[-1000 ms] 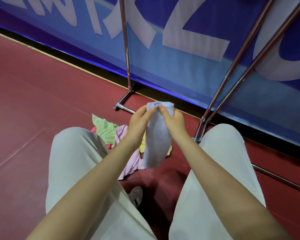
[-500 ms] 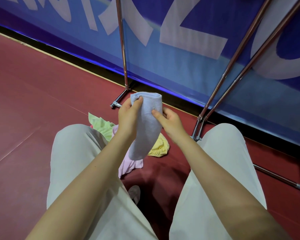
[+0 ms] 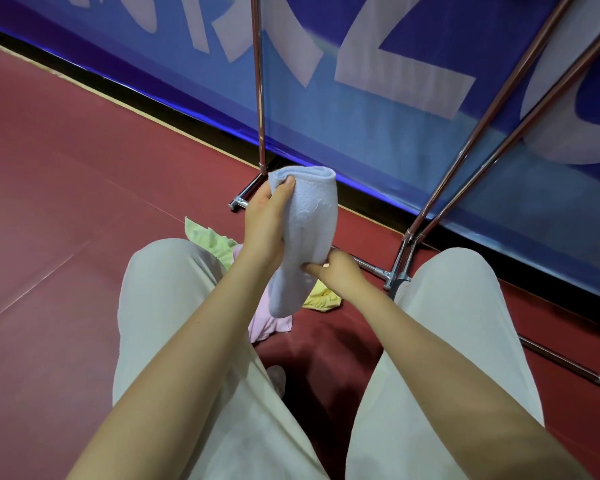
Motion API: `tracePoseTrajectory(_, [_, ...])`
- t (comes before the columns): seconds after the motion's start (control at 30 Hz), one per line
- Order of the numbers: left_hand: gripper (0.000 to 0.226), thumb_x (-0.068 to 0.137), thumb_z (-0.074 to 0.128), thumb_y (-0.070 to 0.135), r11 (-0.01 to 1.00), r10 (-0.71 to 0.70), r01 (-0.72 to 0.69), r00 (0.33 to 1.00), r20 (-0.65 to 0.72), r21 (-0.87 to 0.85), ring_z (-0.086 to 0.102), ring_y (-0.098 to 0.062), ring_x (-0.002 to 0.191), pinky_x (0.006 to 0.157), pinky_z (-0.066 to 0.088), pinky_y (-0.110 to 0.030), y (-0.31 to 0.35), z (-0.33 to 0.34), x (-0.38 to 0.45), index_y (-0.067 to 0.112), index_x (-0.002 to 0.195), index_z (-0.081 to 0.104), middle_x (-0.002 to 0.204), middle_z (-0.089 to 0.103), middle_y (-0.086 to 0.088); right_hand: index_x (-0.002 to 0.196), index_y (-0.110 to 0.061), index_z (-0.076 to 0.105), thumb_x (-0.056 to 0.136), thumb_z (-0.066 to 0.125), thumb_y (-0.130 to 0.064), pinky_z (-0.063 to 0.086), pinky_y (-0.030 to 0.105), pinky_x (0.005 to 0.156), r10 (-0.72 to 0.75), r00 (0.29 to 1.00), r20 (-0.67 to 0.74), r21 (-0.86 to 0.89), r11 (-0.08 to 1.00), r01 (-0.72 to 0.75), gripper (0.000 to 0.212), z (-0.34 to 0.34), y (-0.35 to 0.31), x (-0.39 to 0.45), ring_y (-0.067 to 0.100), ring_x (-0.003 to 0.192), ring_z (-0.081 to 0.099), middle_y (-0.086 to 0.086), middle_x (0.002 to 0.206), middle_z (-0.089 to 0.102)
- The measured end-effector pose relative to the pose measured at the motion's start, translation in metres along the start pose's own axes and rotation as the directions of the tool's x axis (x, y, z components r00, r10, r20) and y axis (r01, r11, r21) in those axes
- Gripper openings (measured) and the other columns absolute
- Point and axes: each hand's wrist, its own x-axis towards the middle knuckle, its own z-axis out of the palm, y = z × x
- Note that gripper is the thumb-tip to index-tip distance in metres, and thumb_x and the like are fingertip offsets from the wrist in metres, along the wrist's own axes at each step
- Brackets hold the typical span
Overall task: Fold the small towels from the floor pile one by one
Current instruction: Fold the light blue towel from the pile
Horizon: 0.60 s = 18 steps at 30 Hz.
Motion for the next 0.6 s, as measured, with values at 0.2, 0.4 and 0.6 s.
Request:
tracePoseTrajectory(0.2, [0.015, 0.095, 0.057, 0.027, 0.999, -0.029, 0.023, 0.986, -0.163, -0.038, 0.066, -0.015, 0.094, 0.076, 0.055, -0.031, 0.028, -0.010, 0.018, 0.022, 0.104, 0.068, 0.100, 0.071, 0.000, 0.094, -0.012, 0.061, 0.089, 0.060, -0.014, 0.043, 0.021, 0.067, -0.059, 0.997, -0.049, 0.288, 0.955, 0.071, 0.006, -0.015, -0.020, -0.004, 0.009, 0.081, 0.056, 0.001, 0.088, 0.064])
tracePoseTrajectory(0.4, [0.011, 0.094, 0.058, 0.022, 0.997, 0.002, -0.016, 0.983, -0.181, -0.079, 0.064, -0.010, 0.072, 0.061, 0.049, -0.023, 0.110, 0.026, 0.051, 0.020, 0.087, 0.066, 0.083, 0.067, 0.003, 0.083, -0.009, 0.059, 0.089, 0.063, -0.016, 0.039, 0.018, 0.061, -0.198, 0.964, -0.177, 0.255, 0.937, 0.239, 0.010, -0.088, -0.072, 0.011, 0.003, 0.069, 0.049, -0.002, 0.076, 0.060])
tracePoseTrajectory(0.6, [0.012, 0.094, 0.059, 0.024, 0.983, 0.065, -0.075, 0.996, -0.069, -0.166, 0.066, -0.022, 0.089, 0.075, 0.053, -0.032, 0.191, 0.100, 0.071, 0.015, 0.096, 0.066, 0.098, 0.069, -0.007, 0.076, -0.018, 0.059, 0.091, 0.060, -0.028, 0.039, 0.028, 0.059, -0.301, 0.919, -0.256, 0.092, 0.938, 0.333, 0.019, -0.189, -0.144, 0.034, 0.006, 0.063, 0.046, -0.004, 0.069, 0.057])
